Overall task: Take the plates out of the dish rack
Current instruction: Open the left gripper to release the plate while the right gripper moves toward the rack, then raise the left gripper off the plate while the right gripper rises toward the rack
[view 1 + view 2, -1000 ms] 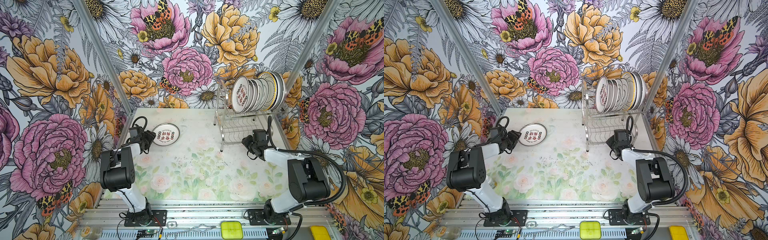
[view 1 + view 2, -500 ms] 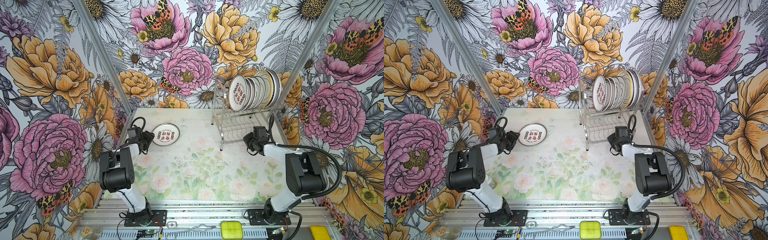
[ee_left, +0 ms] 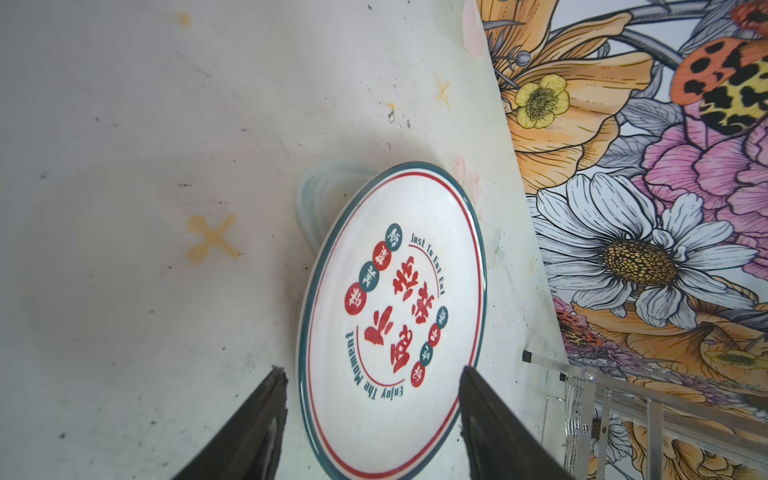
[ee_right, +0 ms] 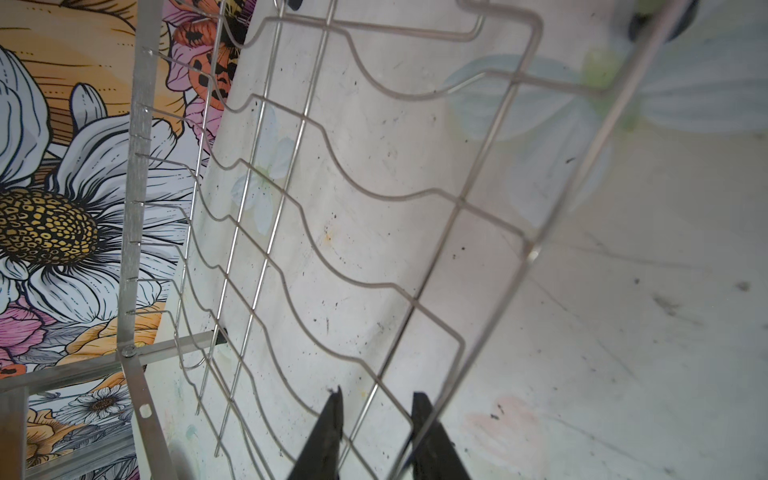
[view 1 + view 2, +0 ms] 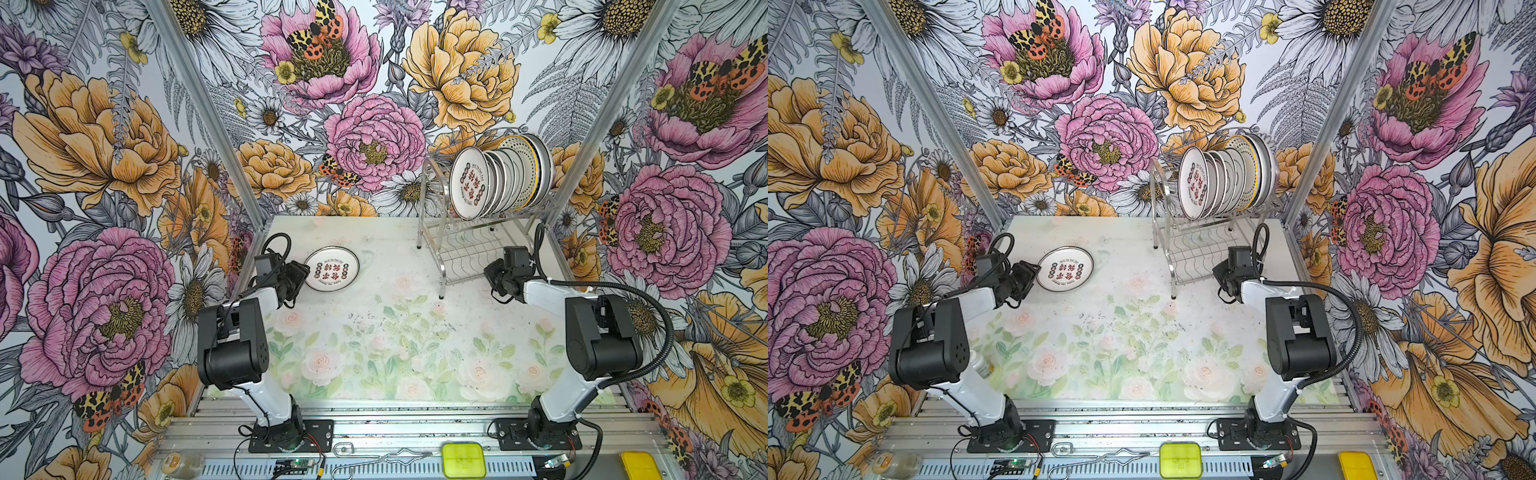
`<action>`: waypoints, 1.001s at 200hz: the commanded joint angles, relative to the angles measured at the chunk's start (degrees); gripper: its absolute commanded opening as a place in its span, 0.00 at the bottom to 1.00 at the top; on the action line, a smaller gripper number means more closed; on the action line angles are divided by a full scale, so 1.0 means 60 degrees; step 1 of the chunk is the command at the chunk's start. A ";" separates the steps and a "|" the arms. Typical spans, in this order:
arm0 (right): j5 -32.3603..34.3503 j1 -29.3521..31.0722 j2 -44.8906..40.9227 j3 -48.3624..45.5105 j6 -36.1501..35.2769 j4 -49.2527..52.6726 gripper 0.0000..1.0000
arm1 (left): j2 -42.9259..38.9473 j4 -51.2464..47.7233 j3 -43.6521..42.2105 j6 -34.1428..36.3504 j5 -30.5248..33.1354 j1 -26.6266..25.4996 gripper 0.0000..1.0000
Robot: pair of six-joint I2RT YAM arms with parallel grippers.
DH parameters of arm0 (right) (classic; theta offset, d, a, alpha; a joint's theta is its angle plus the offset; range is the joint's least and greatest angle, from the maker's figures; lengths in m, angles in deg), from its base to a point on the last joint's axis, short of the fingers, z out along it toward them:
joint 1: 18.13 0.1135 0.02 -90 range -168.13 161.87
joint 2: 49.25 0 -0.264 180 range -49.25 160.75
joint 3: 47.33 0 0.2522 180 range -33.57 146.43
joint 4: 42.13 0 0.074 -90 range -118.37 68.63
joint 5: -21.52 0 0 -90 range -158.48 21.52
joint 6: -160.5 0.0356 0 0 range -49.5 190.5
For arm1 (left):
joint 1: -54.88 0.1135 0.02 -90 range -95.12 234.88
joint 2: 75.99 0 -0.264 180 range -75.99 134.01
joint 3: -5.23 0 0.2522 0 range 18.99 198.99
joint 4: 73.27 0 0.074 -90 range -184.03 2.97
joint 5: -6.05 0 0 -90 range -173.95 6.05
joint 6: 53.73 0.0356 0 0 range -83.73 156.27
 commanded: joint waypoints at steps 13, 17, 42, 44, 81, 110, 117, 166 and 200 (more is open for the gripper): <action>-0.0138 0.0308 0.0310 0.0413 -0.1154 -0.1098 0.19 | -0.0647 -0.0492 0.0179 0.0549 0.0017 -0.0379 0.70; -0.0138 0.0300 0.0293 0.0391 -0.1161 -0.1095 0.20 | -0.0699 -0.0613 0.0223 0.0626 0.0084 -0.0395 0.70; -0.0165 0.0314 0.0077 0.0319 -0.1187 -0.0902 0.23 | -0.0938 -0.0897 0.0387 0.0891 0.0248 -0.0490 0.71; -0.0174 0.0302 0.0051 0.0301 -0.1190 -0.0894 0.24 | -0.0959 -0.0890 0.0393 0.0899 0.0242 -0.0509 0.70; -0.0185 0.0291 -0.0218 0.0079 -0.1204 -0.0876 0.41 | -0.1172 -0.1239 0.0691 0.1210 0.0355 -0.0791 0.73; -0.0170 0.0286 -0.0502 -0.0090 -0.1264 -0.0858 0.45 | -0.1290 -0.1491 0.0835 0.1456 0.0522 -0.1006 0.74; -0.0132 0.0296 -0.0614 -0.0160 -0.1298 -0.0858 0.46 | -0.1328 -0.1531 0.0849 0.1486 0.0500 -0.1025 0.74; 0.0087 0.0210 -0.1718 -0.0533 -0.1601 -0.0036 0.55 | -0.1894 -0.2003 0.0790 0.1831 0.0650 -0.1101 0.75; -0.0081 -0.0009 -0.2664 -0.1103 -0.1650 0.0706 0.58 | -0.2361 -0.2877 0.0849 0.2014 0.0966 -0.1086 0.77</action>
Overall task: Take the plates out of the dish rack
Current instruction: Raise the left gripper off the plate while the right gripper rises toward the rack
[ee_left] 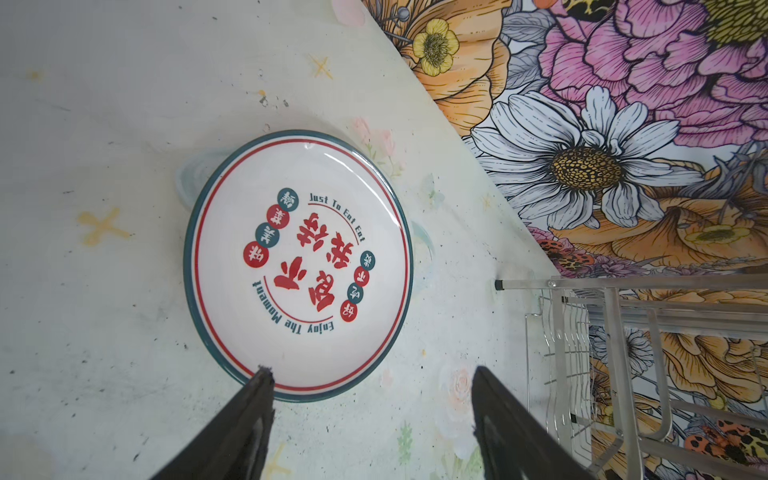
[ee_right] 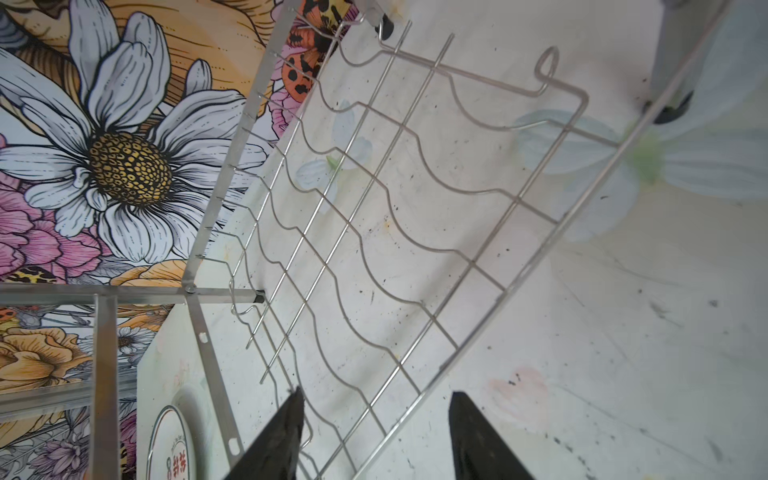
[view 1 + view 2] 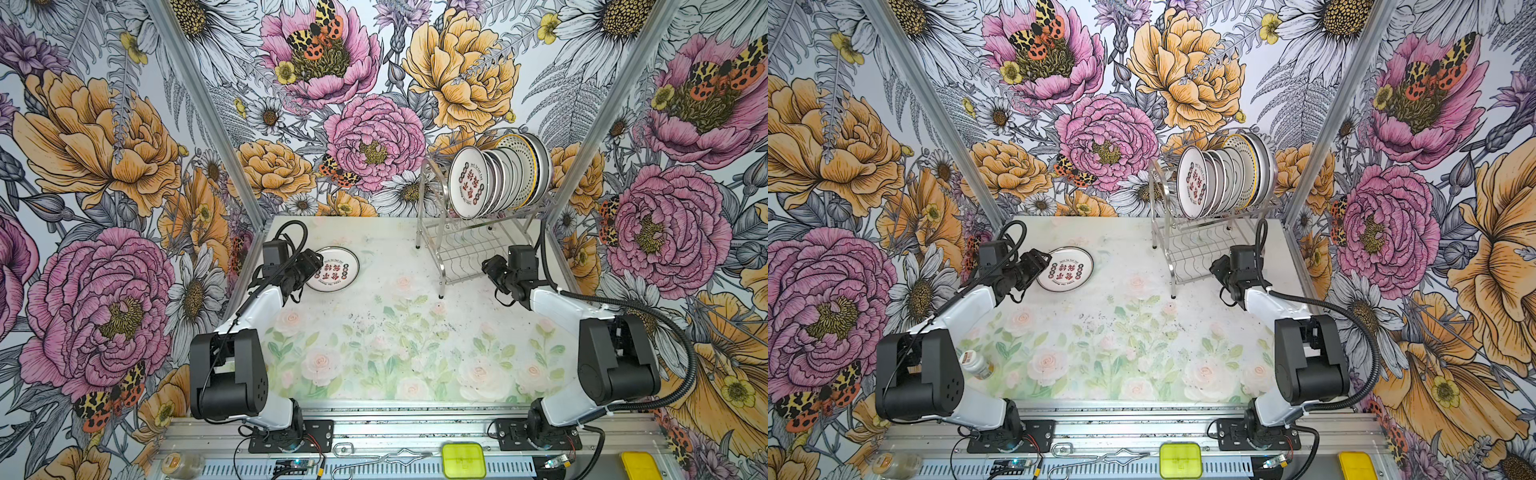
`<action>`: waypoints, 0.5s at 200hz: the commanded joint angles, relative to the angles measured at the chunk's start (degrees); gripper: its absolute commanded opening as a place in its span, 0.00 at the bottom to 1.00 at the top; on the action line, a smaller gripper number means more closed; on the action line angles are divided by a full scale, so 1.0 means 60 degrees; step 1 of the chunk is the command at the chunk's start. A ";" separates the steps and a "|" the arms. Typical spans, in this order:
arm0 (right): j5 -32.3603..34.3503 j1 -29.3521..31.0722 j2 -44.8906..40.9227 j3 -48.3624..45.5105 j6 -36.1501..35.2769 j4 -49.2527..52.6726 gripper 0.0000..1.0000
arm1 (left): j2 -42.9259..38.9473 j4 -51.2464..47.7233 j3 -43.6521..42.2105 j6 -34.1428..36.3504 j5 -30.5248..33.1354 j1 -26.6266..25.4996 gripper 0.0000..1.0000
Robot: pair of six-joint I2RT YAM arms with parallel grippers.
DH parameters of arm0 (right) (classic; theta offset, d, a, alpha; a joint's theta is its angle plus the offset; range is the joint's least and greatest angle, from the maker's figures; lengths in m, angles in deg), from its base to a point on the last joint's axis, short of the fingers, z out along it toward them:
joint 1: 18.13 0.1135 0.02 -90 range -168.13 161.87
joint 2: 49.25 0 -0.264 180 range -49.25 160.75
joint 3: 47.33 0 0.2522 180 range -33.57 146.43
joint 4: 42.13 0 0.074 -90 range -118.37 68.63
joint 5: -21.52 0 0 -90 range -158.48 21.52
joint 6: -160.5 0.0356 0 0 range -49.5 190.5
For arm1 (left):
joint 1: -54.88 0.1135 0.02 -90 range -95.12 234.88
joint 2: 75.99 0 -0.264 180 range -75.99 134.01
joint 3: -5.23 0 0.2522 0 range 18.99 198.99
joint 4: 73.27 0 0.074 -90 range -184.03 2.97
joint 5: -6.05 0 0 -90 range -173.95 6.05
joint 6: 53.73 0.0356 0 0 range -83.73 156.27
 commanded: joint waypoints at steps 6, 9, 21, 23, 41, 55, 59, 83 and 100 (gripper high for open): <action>0.0000 -0.0102 -0.0977 -0.0498 -0.0336 0.0710 0.58 | -0.0471 -0.0931 0.0189 0.0365 0.0538 -0.0023 0.77; 0.0036 -0.0101 -0.1103 -0.0568 -0.0491 0.0829 0.59 | -0.0515 -0.1007 0.0182 0.0378 0.0564 -0.0026 0.77; 0.0067 -0.0088 -0.1393 -0.0539 -0.1032 0.1496 0.59 | -0.0688 -0.1227 0.0106 0.0380 0.0618 -0.0019 0.78; 0.0081 -0.0083 -0.1447 -0.0535 -0.1150 0.1644 0.59 | -0.0718 -0.1262 0.0081 0.0380 0.0633 -0.0021 0.78; -0.0259 -0.0016 -0.2201 -0.0758 -0.2226 0.2263 0.59 | -0.1039 -0.1441 -0.0098 0.0402 0.0551 -0.0027 0.79; -0.0701 0.0230 -0.2904 -0.0626 -0.3473 0.2955 0.59 | -0.1338 -0.1560 -0.0243 0.0448 0.0452 -0.0080 0.78; -0.0758 0.0340 -0.3121 -0.0553 -0.3827 0.3230 0.59 | -0.1427 -0.1602 -0.0276 0.0466 0.0440 -0.0105 0.79; -0.0876 0.0787 -0.4392 0.0227 -0.5275 0.4506 0.62 | -0.1926 -0.2009 -0.0351 0.0627 0.0606 -0.0453 0.79; -0.0880 0.1123 -0.4930 0.1001 -0.6037 0.5005 0.66 | -0.2252 -0.2247 -0.0360 0.0693 0.0773 -0.0747 0.80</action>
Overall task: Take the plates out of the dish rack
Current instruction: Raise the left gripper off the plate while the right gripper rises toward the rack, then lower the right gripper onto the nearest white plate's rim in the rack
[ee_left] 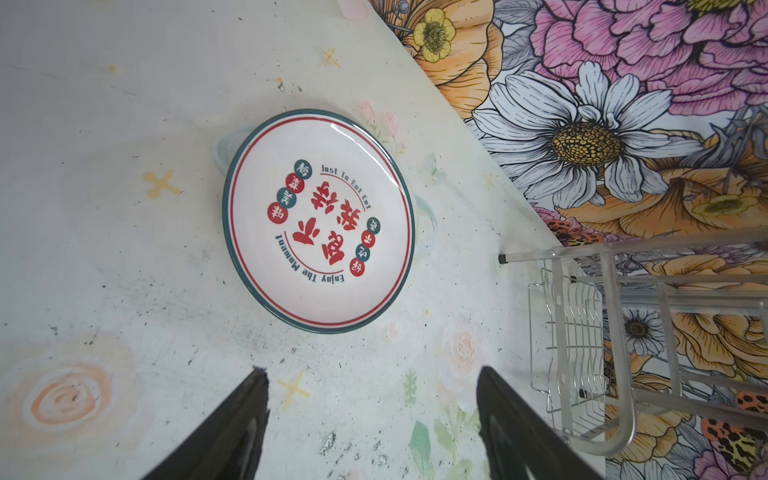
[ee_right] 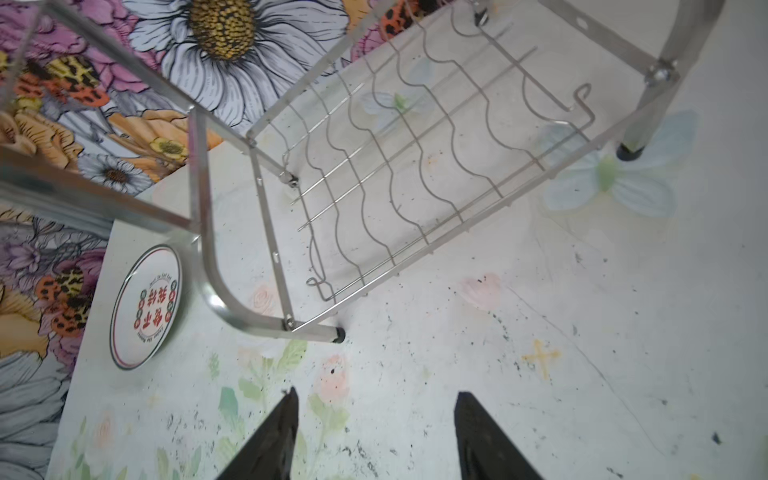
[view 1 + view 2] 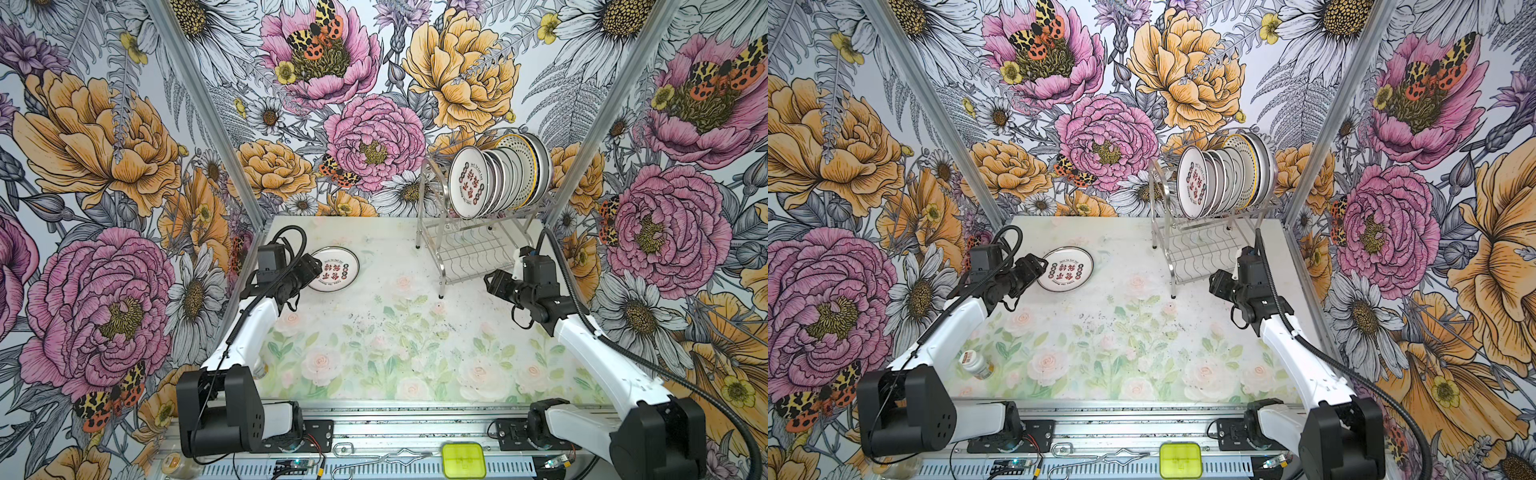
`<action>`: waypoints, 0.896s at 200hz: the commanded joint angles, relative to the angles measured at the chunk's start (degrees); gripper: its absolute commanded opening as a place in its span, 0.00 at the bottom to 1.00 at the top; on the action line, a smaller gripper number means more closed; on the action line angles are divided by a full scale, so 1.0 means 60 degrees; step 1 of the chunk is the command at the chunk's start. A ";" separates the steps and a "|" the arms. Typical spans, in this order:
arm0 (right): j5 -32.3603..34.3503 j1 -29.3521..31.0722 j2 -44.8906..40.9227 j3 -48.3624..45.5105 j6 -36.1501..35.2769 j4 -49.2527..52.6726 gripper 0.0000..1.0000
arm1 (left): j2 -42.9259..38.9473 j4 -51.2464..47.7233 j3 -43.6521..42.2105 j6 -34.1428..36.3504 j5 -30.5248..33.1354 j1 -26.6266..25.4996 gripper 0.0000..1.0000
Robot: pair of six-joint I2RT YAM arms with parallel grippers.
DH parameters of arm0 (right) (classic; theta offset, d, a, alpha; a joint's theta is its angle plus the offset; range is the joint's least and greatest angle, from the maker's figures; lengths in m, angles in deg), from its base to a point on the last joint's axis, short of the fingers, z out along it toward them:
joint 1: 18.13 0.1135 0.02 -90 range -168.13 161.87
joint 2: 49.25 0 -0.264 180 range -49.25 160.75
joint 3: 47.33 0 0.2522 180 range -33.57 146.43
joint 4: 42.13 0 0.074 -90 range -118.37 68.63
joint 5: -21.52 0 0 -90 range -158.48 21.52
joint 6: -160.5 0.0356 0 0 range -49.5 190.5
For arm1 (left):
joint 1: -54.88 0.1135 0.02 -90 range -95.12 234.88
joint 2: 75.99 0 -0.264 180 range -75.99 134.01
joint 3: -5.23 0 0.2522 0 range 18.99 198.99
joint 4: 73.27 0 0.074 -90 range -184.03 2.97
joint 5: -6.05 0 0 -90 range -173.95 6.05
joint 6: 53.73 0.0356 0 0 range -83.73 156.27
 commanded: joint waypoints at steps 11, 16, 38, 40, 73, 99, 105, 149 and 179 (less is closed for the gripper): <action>-0.0280 0.0687 -0.1023 0.1716 -0.2534 0.1224 0.69 | -0.0676 -0.0637 -0.0119 0.0334 0.0515 -0.0588 0.80; -0.0295 0.0796 -0.1057 0.1978 -0.2776 0.1209 0.70 | -0.0767 -0.0678 -0.0119 0.0336 0.0569 -0.0686 0.80; 0.0181 0.1143 -0.0712 0.3234 -0.3640 0.1190 0.70 | -0.1038 -0.0786 -0.0085 0.0308 0.0739 -0.1090 0.81; 0.0304 0.1152 -0.0636 0.3381 -0.3673 0.1192 0.70 | -0.1062 -0.0802 -0.0073 0.0306 0.0749 -0.1124 0.81; 0.2058 0.1154 0.0816 0.5591 -0.3740 0.1057 0.67 | -0.1330 -0.0986 0.0009 0.0256 0.1114 -0.1724 0.81; 0.2055 0.1146 0.1637 0.6402 -0.3784 0.0435 0.62 | -0.1506 -0.0983 -0.0078 0.0155 0.1328 -0.1990 0.81; 0.2006 0.1145 0.1786 0.6587 -0.3752 0.0387 0.61 | -0.1517 -0.0995 -0.0097 0.0157 0.1352 -0.2021 0.81; 0.1924 0.1174 0.2310 0.7416 -0.3476 0.0215 0.59 | -0.1505 -0.0988 -0.0051 0.0283 0.1397 -0.2065 0.81; 0.1840 0.1185 0.2661 0.7772 -0.3236 0.0185 0.57 | -0.1259 -0.0959 0.0176 0.0388 0.1312 -0.2073 0.81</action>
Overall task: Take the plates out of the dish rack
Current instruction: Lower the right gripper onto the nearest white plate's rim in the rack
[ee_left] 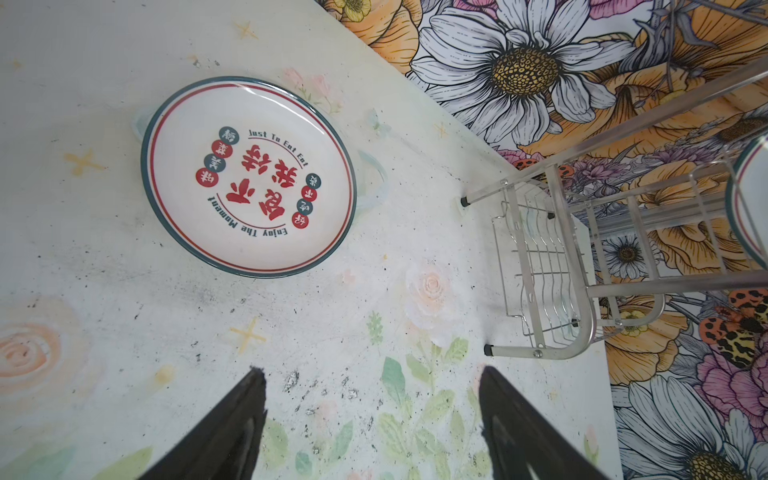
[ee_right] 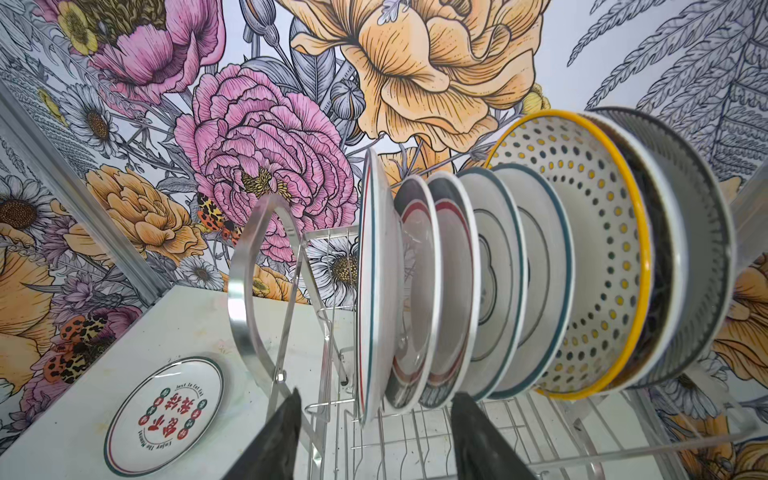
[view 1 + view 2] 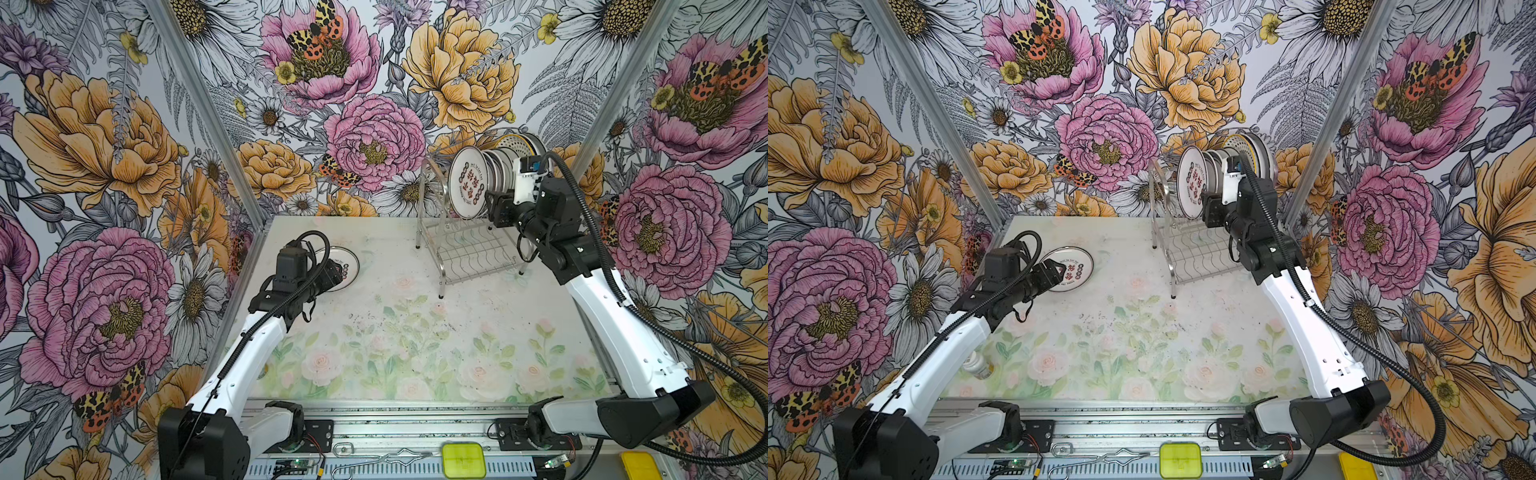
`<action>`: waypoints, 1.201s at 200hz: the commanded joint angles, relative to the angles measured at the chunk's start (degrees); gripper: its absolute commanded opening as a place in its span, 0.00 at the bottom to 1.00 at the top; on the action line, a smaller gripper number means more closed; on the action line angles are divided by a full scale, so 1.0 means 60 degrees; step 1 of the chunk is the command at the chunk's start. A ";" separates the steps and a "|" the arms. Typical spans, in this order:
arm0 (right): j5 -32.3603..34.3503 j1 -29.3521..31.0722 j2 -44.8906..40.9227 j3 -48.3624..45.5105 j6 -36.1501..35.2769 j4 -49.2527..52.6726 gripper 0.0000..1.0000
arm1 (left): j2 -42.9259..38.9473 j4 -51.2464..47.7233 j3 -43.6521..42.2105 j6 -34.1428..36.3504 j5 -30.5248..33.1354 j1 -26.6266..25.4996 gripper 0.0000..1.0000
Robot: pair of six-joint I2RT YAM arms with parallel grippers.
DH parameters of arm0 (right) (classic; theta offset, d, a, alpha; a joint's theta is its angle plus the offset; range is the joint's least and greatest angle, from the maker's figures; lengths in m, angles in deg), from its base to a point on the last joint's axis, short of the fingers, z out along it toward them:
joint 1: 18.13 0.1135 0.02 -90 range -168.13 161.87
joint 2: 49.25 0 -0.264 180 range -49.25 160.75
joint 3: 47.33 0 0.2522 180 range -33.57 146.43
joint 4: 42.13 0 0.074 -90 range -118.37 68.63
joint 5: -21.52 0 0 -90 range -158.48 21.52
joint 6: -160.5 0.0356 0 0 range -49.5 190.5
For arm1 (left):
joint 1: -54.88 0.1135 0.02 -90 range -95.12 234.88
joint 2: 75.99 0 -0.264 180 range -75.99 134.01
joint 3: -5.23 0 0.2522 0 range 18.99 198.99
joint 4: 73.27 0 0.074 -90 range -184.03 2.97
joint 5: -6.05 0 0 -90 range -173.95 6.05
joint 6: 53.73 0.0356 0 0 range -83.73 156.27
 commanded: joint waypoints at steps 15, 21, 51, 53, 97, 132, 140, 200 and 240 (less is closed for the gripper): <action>0.0018 0.0020 0.0360 0.0693 0.0345 -0.0321 0.57 | 0.0237 0.0054 0.0250 0.0287 0.0103 -0.0070 0.81; -0.0046 0.0027 0.0457 0.0779 0.0370 -0.0322 0.57 | 0.0270 0.0139 0.0236 0.0297 0.0101 -0.0082 0.81; -0.0146 0.0020 0.0885 0.1251 0.0530 -0.0408 0.53 | 0.0415 0.0391 0.0149 0.0211 0.0035 -0.0095 0.81; -0.0146 0.0027 0.0924 0.1300 0.0530 -0.0409 0.52 | 0.0416 0.0402 0.0137 0.0218 0.0030 -0.0097 0.81; -0.0125 0.0029 0.1643 0.2003 0.0694 -0.0395 0.50 | 0.0469 0.0452 0.0076 0.0226 0.0014 -0.0109 0.81; -0.0135 0.0023 0.2051 0.2269 0.0808 -0.0393 0.48 | 0.0471 0.0501 0.0076 0.0242 -0.0015 -0.0106 0.81; -0.0153 0.0022 0.2131 0.2300 0.0823 -0.0395 0.48 | 0.0495 0.0514 0.0076 0.0246 -0.0031 -0.0099 0.81; -0.0178 0.0021 0.2481 0.2325 0.0749 -0.0358 0.41 | 0.0616 0.0598 0.0104 0.0243 -0.0140 -0.0015 0.80; -0.0119 0.0035 0.2566 0.2147 0.0582 -0.0307 0.27 | 0.0582 0.0590 0.0099 0.0224 -0.0157 0.0001 0.80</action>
